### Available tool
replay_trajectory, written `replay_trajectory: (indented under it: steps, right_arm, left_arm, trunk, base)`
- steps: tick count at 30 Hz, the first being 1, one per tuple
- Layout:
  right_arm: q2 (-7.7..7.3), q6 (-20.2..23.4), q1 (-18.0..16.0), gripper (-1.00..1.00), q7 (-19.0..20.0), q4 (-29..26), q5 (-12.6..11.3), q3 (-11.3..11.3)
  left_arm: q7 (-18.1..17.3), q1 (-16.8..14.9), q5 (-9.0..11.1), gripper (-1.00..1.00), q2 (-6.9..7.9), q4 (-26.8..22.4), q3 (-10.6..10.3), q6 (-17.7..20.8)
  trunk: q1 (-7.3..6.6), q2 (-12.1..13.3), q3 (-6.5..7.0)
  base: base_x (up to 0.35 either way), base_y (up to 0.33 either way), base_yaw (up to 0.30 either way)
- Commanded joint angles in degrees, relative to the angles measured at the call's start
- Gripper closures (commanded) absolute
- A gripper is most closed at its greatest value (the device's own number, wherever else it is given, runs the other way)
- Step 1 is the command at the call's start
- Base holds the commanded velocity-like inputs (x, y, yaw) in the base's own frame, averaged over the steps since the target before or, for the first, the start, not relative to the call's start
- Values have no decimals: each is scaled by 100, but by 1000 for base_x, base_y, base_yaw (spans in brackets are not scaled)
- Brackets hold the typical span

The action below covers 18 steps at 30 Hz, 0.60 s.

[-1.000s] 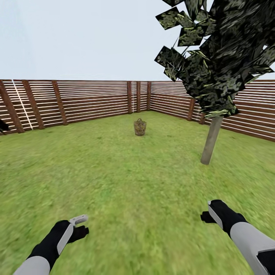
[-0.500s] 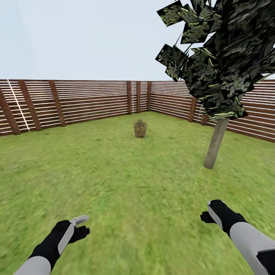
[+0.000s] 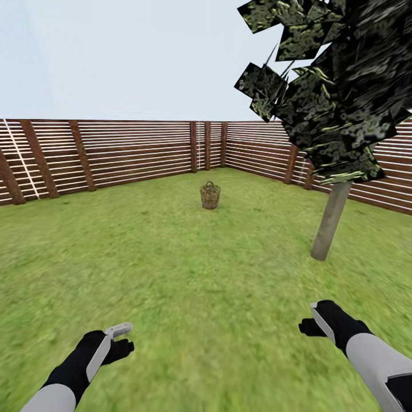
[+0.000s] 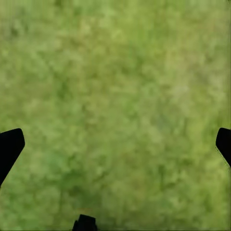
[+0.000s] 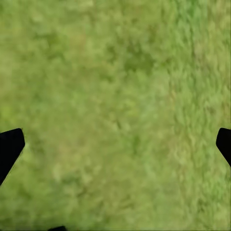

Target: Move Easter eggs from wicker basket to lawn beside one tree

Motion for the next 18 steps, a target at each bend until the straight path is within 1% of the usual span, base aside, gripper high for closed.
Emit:
replay_trajectory:
  steps: [1, 3, 4, 6, 7, 8, 10, 13, 18]
  right_arm:
    - [-13, 28, -3, -100, 29, 19, -50, 44]
    - [-20, 25, -3, -100, 83, 57, -37, 47]
    - [-20, 23, -3, -100, 93, 69, -33, 49]
    - [-18, 21, -3, -100, 106, 88, -29, 56]
    - [-13, 21, -3, -100, 113, 97, -23, 59]
    - [-11, 20, -3, -100, 115, 102, -24, 60]
    - [-13, 20, -3, -100, 118, 107, -25, 61]
    - [-16, 13, -3, -100, 114, 173, -27, 55]
    - [-14, 3, -3, -100, 111, 343, -27, 60]
  left_arm:
    - [43, -2, 58, -100, 9, 27, 3, 39]
    - [44, -2, 52, -100, 65, 217, 6, 45]
    - [43, -2, 50, -100, 137, 325, 10, 42]
    - [35, -2, 67, -100, 385, 443, 20, 48]
    - [21, -2, 85, -100, 553, 492, 25, 58]
    - [-10, -2, 95, -100, 629, 509, 26, 63]
    - [-156, -2, 90, -100, 731, 509, 34, 69]
    - [-229, -2, 80, -100, 786, 515, 37, 65]
    - [-240, -2, 78, -100, 802, 510, 40, 39]
  trunk:
    - [3, -3, -6]
    - [3, -3, -6]
    - [3, -3, -6]
    - [3, -3, -6]
    - [3, -3, -6]
    - [3, -3, -6]
    - [3, -3, -6]
    - [3, -3, -6]
    - [3, -3, -6]
  base:
    - [341, 0, 0]
    - [341, 0, 0]
    - [341, 0, 0]
    - [341, 0, 0]
    - [341, 0, 0]
    - [340, 0, 0]
    - [340, 0, 0]
    - [340, 0, 0]
    - [340, 0, 0]
